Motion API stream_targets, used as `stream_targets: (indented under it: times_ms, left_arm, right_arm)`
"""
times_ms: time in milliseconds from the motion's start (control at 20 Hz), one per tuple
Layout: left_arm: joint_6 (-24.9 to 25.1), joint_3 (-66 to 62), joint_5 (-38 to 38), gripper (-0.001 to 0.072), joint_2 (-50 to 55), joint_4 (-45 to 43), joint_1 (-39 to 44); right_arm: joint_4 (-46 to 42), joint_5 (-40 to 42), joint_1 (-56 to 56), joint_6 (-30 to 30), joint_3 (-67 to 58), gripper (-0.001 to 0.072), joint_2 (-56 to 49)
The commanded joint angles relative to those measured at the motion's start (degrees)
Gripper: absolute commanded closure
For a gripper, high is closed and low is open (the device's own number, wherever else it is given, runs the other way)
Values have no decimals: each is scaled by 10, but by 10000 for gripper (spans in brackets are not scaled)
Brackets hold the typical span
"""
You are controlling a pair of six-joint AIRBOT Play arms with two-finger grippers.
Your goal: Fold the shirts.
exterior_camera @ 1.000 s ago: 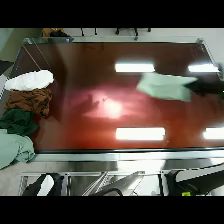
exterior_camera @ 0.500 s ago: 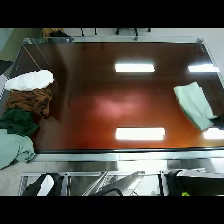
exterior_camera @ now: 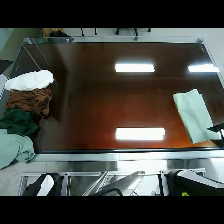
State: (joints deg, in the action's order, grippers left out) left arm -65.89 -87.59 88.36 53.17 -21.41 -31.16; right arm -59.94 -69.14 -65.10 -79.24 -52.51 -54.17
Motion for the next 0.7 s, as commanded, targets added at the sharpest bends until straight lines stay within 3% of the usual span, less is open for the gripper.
stream_targets:
  times_ms: [0, 100, 150, 200, 300, 500, 650]
  left_arm:
    - [-2, 0, 2, 694, 0, 0, -1]
    - [-2, 0, -12, 694, 0, 0, -1]
    - [-2, 0, -19, 694, 0, 0, -1]
    - [-1, 0, -19, 694, 0, 0, -1]
    - [3, 9, -20, 695, -3, 0, -1]
    - [2, 163, -24, 696, -87, -2, -1]
    - [-2, 349, -12, 695, -192, -18, -1]
  right_arm:
    - [30, -16, 4, -35, -88, 256, 12]
    - [126, -31, 35, -33, -174, 283, 12]
    - [183, -36, 63, -8, -204, 469, 12]
    - [236, -37, 101, 20, -228, 572, 12]
    - [283, -15, 191, 41, -239, 688, 16]
    - [226, -9, 378, 44, -201, 690, 24]
    - [200, -11, 499, 42, -89, 689, 59]
